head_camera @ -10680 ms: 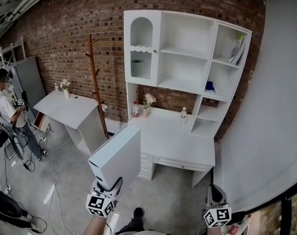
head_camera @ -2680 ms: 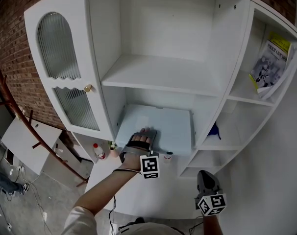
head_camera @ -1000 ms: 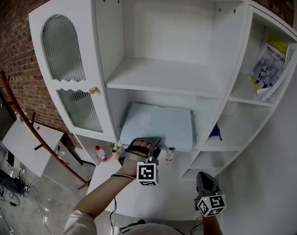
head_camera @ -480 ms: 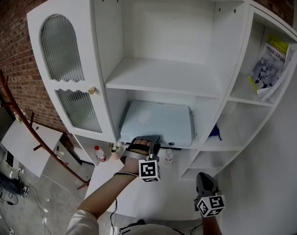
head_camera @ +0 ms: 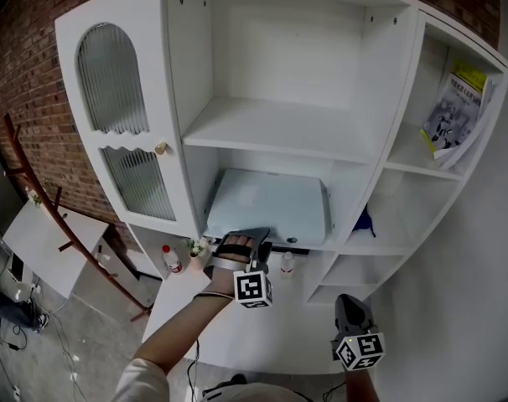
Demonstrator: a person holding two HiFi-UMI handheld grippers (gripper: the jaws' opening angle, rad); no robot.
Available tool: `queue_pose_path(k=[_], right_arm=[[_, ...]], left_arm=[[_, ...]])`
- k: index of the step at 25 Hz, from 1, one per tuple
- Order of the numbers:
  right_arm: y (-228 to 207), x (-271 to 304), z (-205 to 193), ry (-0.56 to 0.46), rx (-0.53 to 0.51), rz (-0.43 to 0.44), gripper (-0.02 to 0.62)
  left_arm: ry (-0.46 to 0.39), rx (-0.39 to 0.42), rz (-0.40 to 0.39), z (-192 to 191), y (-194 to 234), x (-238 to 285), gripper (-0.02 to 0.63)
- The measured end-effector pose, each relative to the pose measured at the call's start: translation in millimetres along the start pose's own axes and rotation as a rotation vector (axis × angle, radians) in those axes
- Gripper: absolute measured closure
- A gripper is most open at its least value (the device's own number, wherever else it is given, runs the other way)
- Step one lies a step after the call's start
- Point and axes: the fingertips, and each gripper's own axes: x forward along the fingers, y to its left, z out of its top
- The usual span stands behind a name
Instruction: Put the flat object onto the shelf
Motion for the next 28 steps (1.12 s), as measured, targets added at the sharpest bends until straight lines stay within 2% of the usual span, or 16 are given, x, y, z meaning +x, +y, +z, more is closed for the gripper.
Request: queue_pose_path(k=[4, 12, 16, 18, 28], right_arm=[[3, -4, 2, -0.009, -0.003, 0.02, 0.561], [15, -4, 1, -0.014, -0.006, 0.061, 0.561], [19, -6, 2, -0.017, -0.008, 0.061, 0.561], [20, -9, 3, -0.019, -0.012, 0.056, 0.561], [30, -26, 6, -0.05, -0.052, 0.075, 0.561]], left_arm=[[-0.028, -0.137, -0.001, -1, 1, -24, 0.403], [-0.065, -0.405, 0.078, -16, 10, -80, 0.44], [-0.098, -0.564, 0.129, -28, 13, -106, 0.502], [-0.108, -0.628, 0.141, -35, 9, -116, 0.511], [-0.171, -0.929, 0.095, -60, -27, -154, 0.535]])
